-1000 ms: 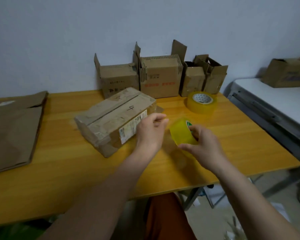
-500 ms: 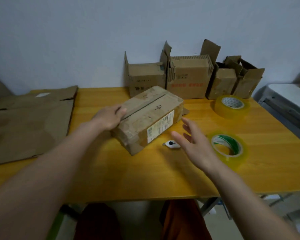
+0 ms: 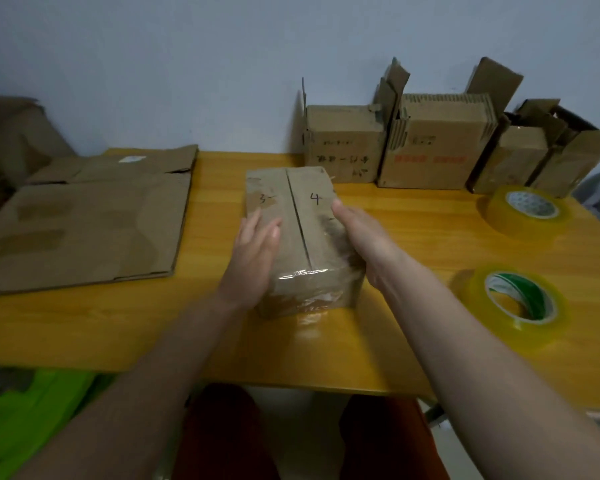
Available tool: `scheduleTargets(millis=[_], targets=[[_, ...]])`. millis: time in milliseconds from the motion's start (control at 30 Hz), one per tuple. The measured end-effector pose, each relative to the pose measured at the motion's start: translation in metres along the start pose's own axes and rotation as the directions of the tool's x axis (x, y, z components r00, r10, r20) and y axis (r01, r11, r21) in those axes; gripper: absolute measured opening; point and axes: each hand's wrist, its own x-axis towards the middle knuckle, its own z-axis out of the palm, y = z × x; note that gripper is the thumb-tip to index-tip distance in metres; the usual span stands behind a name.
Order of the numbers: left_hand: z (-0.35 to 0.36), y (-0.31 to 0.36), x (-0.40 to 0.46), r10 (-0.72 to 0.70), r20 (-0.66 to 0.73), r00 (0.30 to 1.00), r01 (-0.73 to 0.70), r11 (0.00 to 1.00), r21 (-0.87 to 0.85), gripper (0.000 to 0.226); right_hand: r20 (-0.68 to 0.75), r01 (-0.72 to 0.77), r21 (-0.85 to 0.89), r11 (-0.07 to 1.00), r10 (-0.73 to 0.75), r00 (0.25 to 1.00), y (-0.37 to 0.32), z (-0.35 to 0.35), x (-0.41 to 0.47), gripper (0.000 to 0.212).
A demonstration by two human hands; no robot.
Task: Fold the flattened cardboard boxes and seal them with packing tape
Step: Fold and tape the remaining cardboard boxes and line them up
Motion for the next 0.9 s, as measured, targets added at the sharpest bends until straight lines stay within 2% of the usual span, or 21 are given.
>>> scheduleTargets(millis=[133, 233, 300, 367, 500, 667, 767, 833, 900], targets=[[0.01, -0.016, -0.007, 0.008, -0.119, 0.993, -0.039, 0.963, -0.266, 0.05, -0.054, 0.189, 0.044, 0.981, -0.186, 0.981, 0.029, 0.004, -0.004, 0.042], [0.014, -0.023, -0.01, 0.034, -0.115, 0.993, -0.072, 0.937, -0.343, 0.055, -0.091, 0.329, 0.079, 0.941, -0.322, 0.943, 0.045, 0.006, -0.006, 0.045], [0.012, -0.024, -0.01, 0.069, -0.073, 0.995, -0.089, 0.94, -0.329, 0.054, -0.05, 0.409, 0.008, 0.912, -0.408, 0.911, 0.053, 0.004, -0.002, 0.039], [0.009, -0.023, -0.011, 0.092, -0.024, 0.995, -0.095, 0.963, -0.252, 0.04, 0.003, 0.447, -0.105, 0.889, -0.449, 0.894, 0.058, -0.001, 0.002, 0.037], [0.005, -0.03, -0.008, 0.148, -0.011, 0.989, -0.148, 0.983, -0.104, 0.042, 0.141, 0.52, -0.297, 0.801, -0.502, 0.853, 0.063, -0.012, 0.005, 0.059], [0.007, -0.034, -0.007, 0.179, -0.041, 0.983, -0.182, 0.982, -0.056, 0.049, 0.252, 0.575, -0.461, 0.676, -0.521, 0.815, 0.062, -0.023, 0.011, 0.077], [0.007, -0.034, -0.008, 0.198, -0.048, 0.979, -0.2, 0.978, -0.054, 0.056, 0.311, 0.573, -0.497, 0.652, -0.482, 0.819, 0.06, -0.027, 0.008, 0.076], [0.002, -0.039, -0.011, 0.233, -0.001, 0.973, -0.233, 0.973, 0.001, 0.073, 0.363, 0.553, -0.538, 0.636, -0.418, 0.833, 0.056, -0.032, 0.005, 0.082], [-0.008, -0.045, -0.016, 0.238, 0.091, 0.967, -0.245, 0.967, 0.068, 0.096, 0.404, 0.521, -0.645, 0.559, -0.329, 0.853, 0.047, -0.039, 0.001, 0.094]])
